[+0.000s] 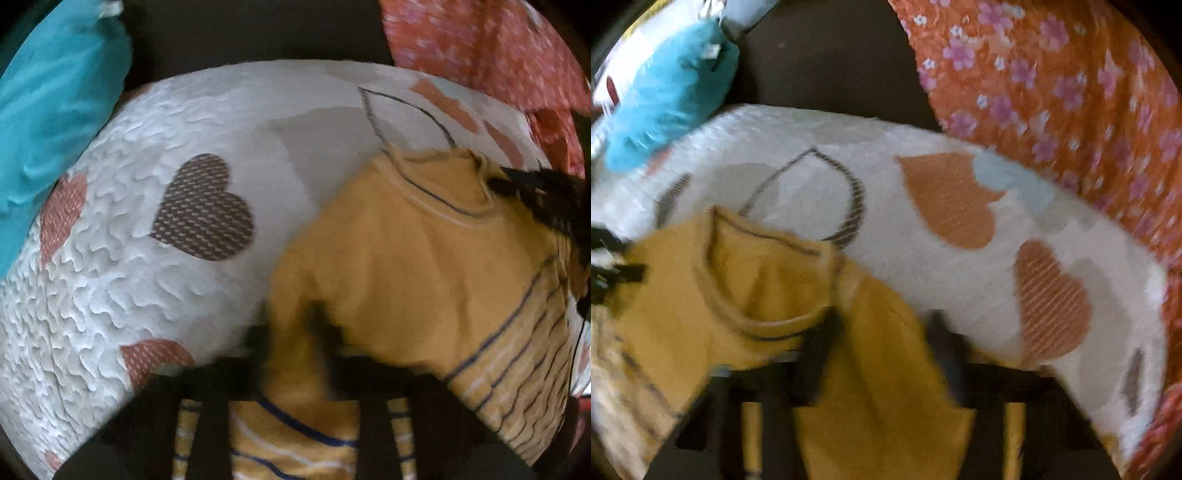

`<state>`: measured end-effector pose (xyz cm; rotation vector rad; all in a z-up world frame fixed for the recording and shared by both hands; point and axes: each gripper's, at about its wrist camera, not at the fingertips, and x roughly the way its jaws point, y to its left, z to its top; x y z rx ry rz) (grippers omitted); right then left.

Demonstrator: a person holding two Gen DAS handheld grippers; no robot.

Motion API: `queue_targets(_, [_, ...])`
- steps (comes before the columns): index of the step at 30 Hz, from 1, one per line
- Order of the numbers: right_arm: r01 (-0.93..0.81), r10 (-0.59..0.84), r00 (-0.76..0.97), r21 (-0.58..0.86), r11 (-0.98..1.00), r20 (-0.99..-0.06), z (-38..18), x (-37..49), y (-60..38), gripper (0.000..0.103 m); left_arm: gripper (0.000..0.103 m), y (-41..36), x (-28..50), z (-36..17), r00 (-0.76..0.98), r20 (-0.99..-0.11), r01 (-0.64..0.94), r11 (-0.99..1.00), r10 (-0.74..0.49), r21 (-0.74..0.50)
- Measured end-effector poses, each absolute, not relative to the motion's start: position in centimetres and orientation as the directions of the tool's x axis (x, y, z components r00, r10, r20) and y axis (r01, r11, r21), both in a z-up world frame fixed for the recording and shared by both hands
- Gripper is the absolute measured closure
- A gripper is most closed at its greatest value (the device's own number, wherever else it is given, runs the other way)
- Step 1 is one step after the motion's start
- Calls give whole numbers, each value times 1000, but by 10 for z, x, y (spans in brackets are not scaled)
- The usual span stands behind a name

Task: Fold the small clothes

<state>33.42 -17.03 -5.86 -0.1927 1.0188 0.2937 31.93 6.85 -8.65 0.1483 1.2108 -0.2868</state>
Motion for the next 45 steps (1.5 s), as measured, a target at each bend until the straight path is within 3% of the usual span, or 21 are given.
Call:
queue_targets(1, [-321,160,485,-5,947,-860,-56,333,-169,92,95,62,317,-86,343,-935,296,955,-92,14])
queue_targets(3, [-304,134,491,-25,952,-861,-50,333,-166,94,95,55,320,-86,360,-932,279,958,-36,71])
queue_targets(8, [-213,89,552,-37,976,-829,-33,343,-182,95,100,55,358,-77,382,-924,187,977,24,103])
queue_targets(18, [-65,-14,564,-61,996,-826,-39,389,-196,94,99,31,424,-84,389,-909,122,970,148,210])
queue_targets(20, [-88,10,522,-42,995,-853,-47,392,-195,94,95,33,419,-83,395,-907,112,972,147,206])
queue_targets(21, [-90,7,527,-48,995,-850,-46,387,-194,90,93,35,414,-79,404,-905,113,974,135,196])
queue_targets(23, [-100,17,565,-48,994,-825,-33,366,-197,67,93,45,388,-63,434,-896,111,981,95,158])
queue_targets(24, [-102,16,588,-55,993,-809,-24,351,-199,47,88,54,371,-50,460,-884,101,985,78,139])
queue_targets(25, [-95,8,624,-65,993,-782,-14,330,-204,38,80,60,358,-41,473,-879,100,988,58,119])
queue_targets(26, [-81,1,655,-68,994,-755,-5,306,-212,38,69,67,343,-32,482,-875,99,991,31,90])
queue_targets(29, [-61,6,638,-42,997,-770,-2,232,-244,38,54,90,282,-10,498,-866,86,996,-45,-3])
queue_targets(33, [60,51,568,103,993,-822,-23,124,-296,38,50,111,183,-19,441,-888,57,992,-129,-115])
queue_targets(37, [209,176,499,315,926,-849,-60,31,-324,38,50,108,94,-63,304,-921,1,967,-242,-254])
queue_targets(40, [258,221,498,386,886,-839,-77,-14,-321,38,50,100,44,-88,239,-914,-56,935,-328,-351])
queue_targets(45, [257,272,485,432,864,-831,-94,-51,-299,38,47,76,-7,-107,209,-900,-62,913,-383,-403])
